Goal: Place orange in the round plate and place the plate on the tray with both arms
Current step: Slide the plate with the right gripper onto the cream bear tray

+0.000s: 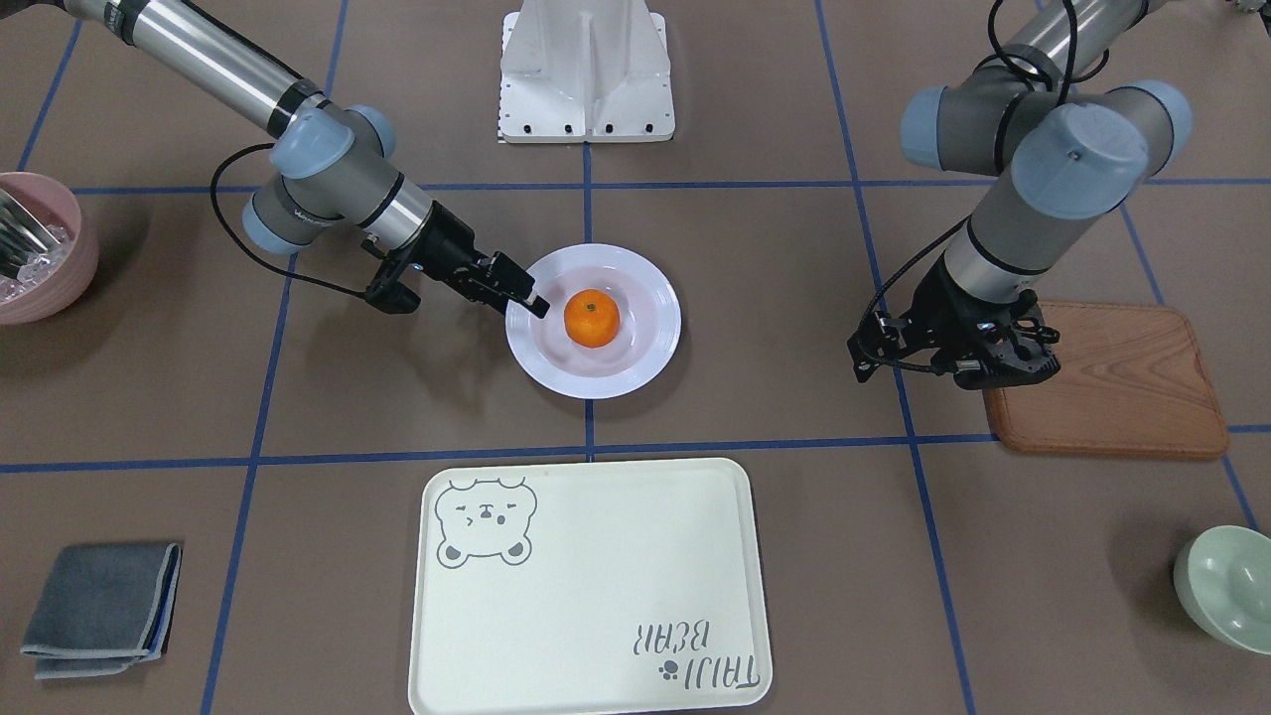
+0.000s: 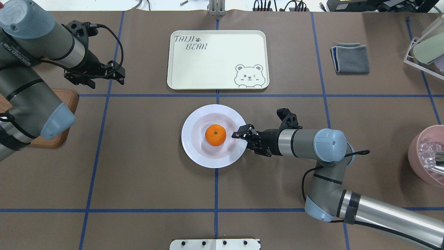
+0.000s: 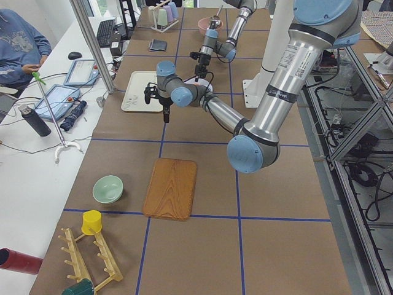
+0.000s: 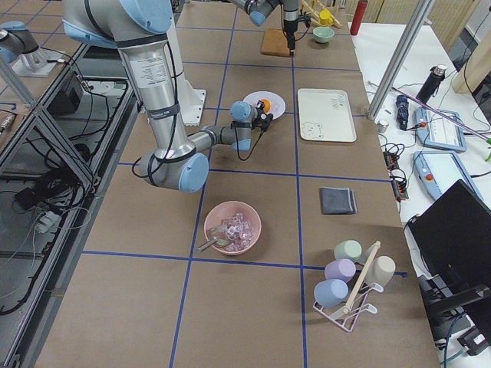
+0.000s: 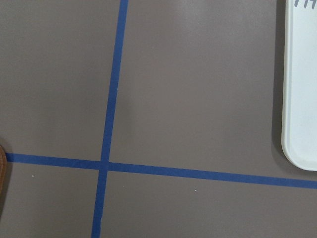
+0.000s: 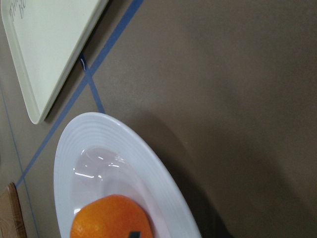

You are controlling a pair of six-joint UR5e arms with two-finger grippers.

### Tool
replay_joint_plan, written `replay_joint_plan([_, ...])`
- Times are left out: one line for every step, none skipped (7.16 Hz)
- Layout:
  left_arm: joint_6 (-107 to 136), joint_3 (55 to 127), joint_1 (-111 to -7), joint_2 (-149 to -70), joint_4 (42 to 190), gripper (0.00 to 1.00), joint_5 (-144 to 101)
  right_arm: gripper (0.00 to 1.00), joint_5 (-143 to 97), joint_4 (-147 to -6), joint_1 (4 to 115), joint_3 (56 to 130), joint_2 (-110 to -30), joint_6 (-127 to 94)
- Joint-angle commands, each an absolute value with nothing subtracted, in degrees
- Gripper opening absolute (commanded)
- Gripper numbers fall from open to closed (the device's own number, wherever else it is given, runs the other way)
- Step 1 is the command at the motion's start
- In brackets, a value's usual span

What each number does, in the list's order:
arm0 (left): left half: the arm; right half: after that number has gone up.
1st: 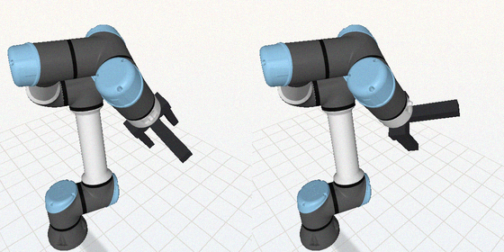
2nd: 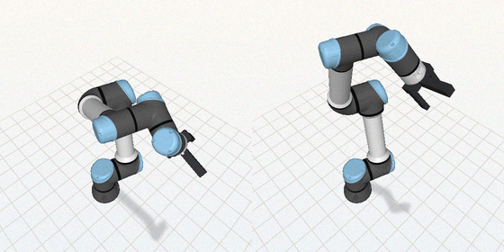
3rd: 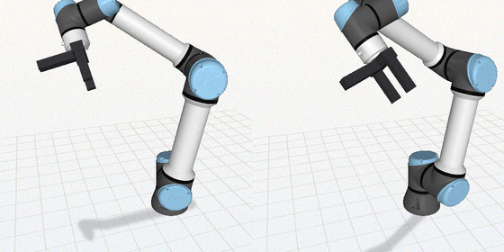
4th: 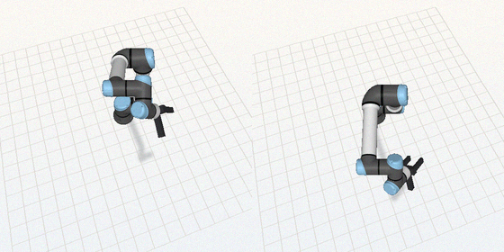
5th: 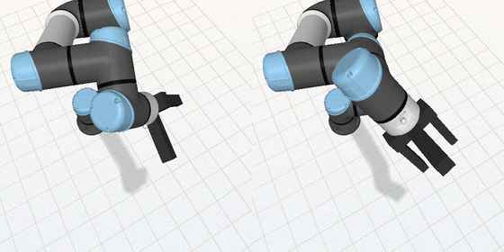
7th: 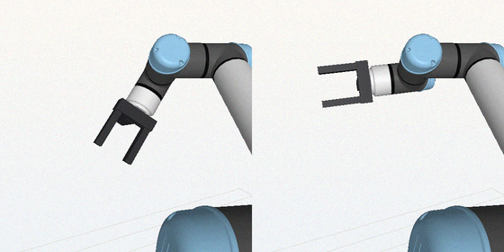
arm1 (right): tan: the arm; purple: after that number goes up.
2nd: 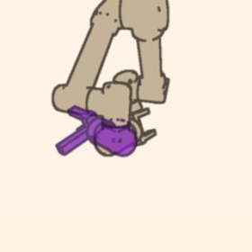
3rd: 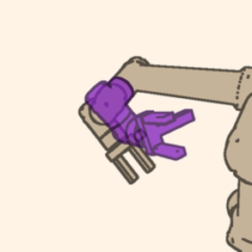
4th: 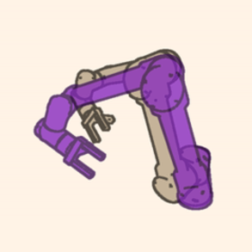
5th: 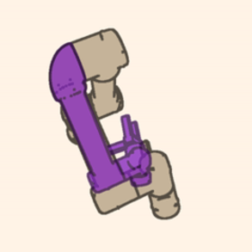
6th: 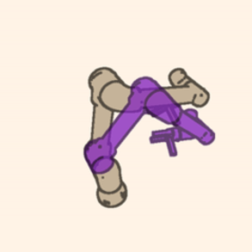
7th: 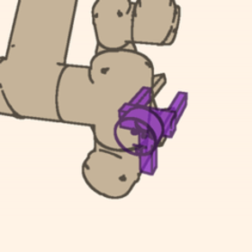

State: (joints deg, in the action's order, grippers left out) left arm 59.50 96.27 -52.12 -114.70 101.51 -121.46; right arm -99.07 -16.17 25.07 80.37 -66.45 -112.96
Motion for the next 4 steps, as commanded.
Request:
replay_joint_plan([59.5,96.3,-52.1,-114.7,101.5,0.98,-121.5,0.07,-99.1,-15.9,24.9,80.9,-66.4,-113.1])
replay_joint_plan([59.5,96.2,-52.1,-114.7,101.5,0.98,-121.5,0.00,-99.1,-15.3,25.0,81.3,-66.4,-113.1])
replay_joint_plan([59.5,96.2,-52.1,-114.7,101.5,0.98,-121.5,0.00,-99.1,-12.8,25.3,81.3,-66.5,-113.3])
replay_joint_plan([59.5,96.2,-52.1,-114.7,101.5,0.98,-121.5,0.00,-99.1,-10.0,26.4,81.7,-66.6,-114.4])
